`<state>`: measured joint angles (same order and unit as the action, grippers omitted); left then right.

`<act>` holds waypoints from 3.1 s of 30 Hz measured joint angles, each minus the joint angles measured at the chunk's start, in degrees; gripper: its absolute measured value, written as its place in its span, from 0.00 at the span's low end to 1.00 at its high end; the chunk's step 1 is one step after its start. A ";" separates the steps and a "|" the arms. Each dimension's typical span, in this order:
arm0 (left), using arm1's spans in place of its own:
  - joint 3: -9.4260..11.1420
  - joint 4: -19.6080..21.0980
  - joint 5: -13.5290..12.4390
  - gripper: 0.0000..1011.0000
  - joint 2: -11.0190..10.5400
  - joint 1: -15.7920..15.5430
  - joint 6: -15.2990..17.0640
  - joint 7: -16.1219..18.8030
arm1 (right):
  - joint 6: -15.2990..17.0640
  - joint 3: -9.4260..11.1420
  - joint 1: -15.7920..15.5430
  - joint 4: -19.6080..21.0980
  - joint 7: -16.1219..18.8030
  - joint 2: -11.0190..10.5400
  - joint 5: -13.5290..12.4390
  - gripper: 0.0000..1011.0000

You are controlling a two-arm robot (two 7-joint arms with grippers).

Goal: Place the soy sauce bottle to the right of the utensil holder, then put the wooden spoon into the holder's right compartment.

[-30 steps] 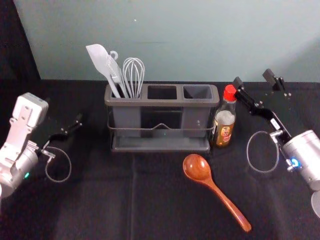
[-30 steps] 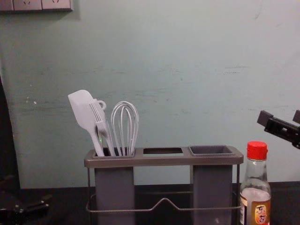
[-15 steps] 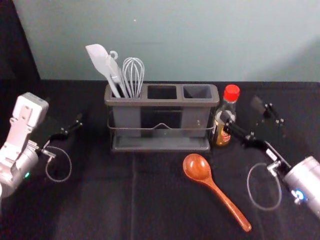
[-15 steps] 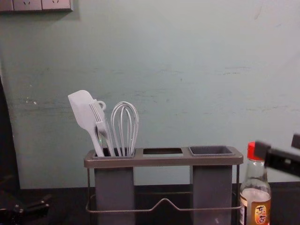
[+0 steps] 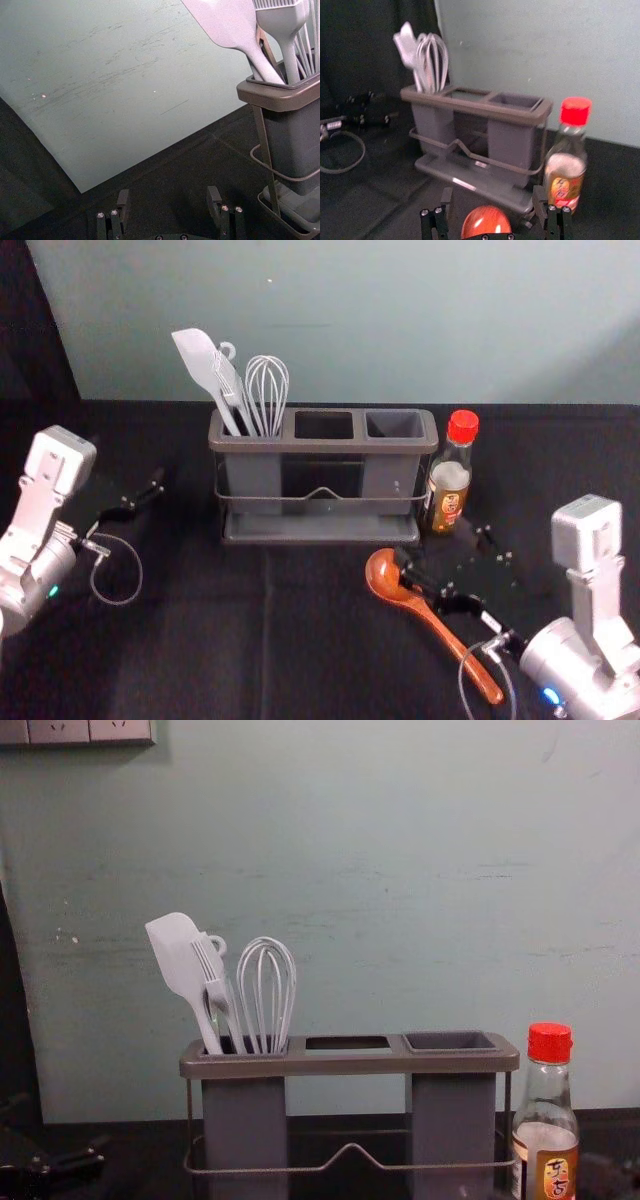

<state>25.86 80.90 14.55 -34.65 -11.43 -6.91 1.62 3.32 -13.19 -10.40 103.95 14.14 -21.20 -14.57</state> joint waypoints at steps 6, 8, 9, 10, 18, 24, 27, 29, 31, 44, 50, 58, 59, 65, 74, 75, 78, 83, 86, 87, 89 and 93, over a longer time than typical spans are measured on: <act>0.00 0.00 0.00 0.99 0.00 0.00 0.00 0.00 | 0.44 -1.28 0.43 -1.61 0.06 0.71 1.58 0.99; 0.00 0.00 0.00 0.99 0.00 0.00 0.00 0.00 | 0.49 -1.52 0.55 -1.95 0.23 0.85 1.88 0.99; 0.00 0.00 0.00 0.99 0.00 0.00 0.00 0.00 | 0.49 -1.48 0.55 -1.95 0.22 0.84 1.88 0.99; 0.00 0.00 0.00 0.99 0.00 0.00 0.00 0.00 | 0.49 -1.47 0.55 -1.94 0.22 0.84 1.87 0.99; 0.00 0.00 0.00 0.99 0.00 0.00 0.00 0.00 | 0.49 -1.41 0.52 -1.86 0.24 0.81 1.78 0.99; 0.00 0.00 0.00 0.99 0.00 0.00 0.00 0.00 | 0.49 -1.38 0.52 -1.80 0.26 0.79 1.73 0.99; 0.00 0.00 0.00 0.99 0.00 0.00 0.00 0.00 | 0.49 -1.36 0.52 -1.79 0.28 0.78 1.68 0.99; 0.00 0.00 0.00 0.99 0.00 0.00 0.00 0.00 | 0.49 -1.37 0.52 -1.78 0.27 0.77 1.78 0.99; 0.00 0.00 0.00 0.99 0.00 0.00 0.00 0.00 | 0.54 -1.23 0.48 -1.75 1.01 0.57 1.63 0.99; 0.00 0.00 0.00 0.99 0.00 0.00 0.00 0.00 | 23.31 -2.37 4.40 3.16 1.14 -2.21 -0.76 0.99; 0.00 0.00 0.00 0.99 0.00 0.00 0.00 0.00 | 32.67 -4.42 7.66 3.23 -1.11 -1.20 1.66 0.99; 0.00 0.00 0.00 0.99 0.00 0.00 0.00 0.00 | 41.56 -7.52 13.74 0.41 -2.11 1.42 4.74 0.99; 0.00 0.00 0.00 0.99 0.00 0.00 0.00 0.00 | 42.88 -8.04 14.83 -0.28 -2.32 1.95 5.37 0.99; 0.00 0.00 0.00 0.99 0.00 -0.01 0.00 0.00 | 46.14 -9.76 18.53 -3.05 -2.33 3.57 7.22 0.99; 0.00 0.00 0.00 0.99 0.00 0.00 0.00 0.00 | 47.44 -10.34 20.89 -5.17 -1.99 5.10 8.68 0.99; 0.00 0.00 0.00 0.99 0.00 0.00 0.00 0.00 | 47.49 -10.34 20.98 -5.28 -1.93 5.19 8.74 0.99; 0.00 0.00 0.00 0.99 0.00 0.00 0.00 0.00 | 47.75 -10.32 21.36 -5.85 -1.47 5.67 9.08 0.99; 0.00 0.00 0.00 0.99 0.00 0.00 0.00 0.00 | 48.11 -10.19 21.68 -6.48 -0.91 6.13 9.49 0.99; 0.00 0.00 0.00 0.99 0.00 0.00 0.00 0.00 | 48.35 -10.12 21.86 -6.90 -0.59 6.42 9.84 0.99; 0.00 0.00 0.00 0.99 0.00 0.00 0.00 0.00 | 48.40 -10.07 21.90 -6.98 -0.56 6.48 9.92 0.99; 0.00 0.00 0.00 0.99 0.00 0.00 0.00 0.00 | 48.52 -9.93 21.94 -7.23 -0.45 6.66 10.15 0.99; 0.00 0.00 0.00 0.99 0.00 0.00 0.00 0.00 | 48.58 -9.68 21.99 -7.55 -0.13 6.91 10.54 0.99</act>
<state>25.86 80.90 14.55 -34.65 -11.43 -6.91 1.62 51.90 -22.86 11.58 96.39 14.01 -14.29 -4.04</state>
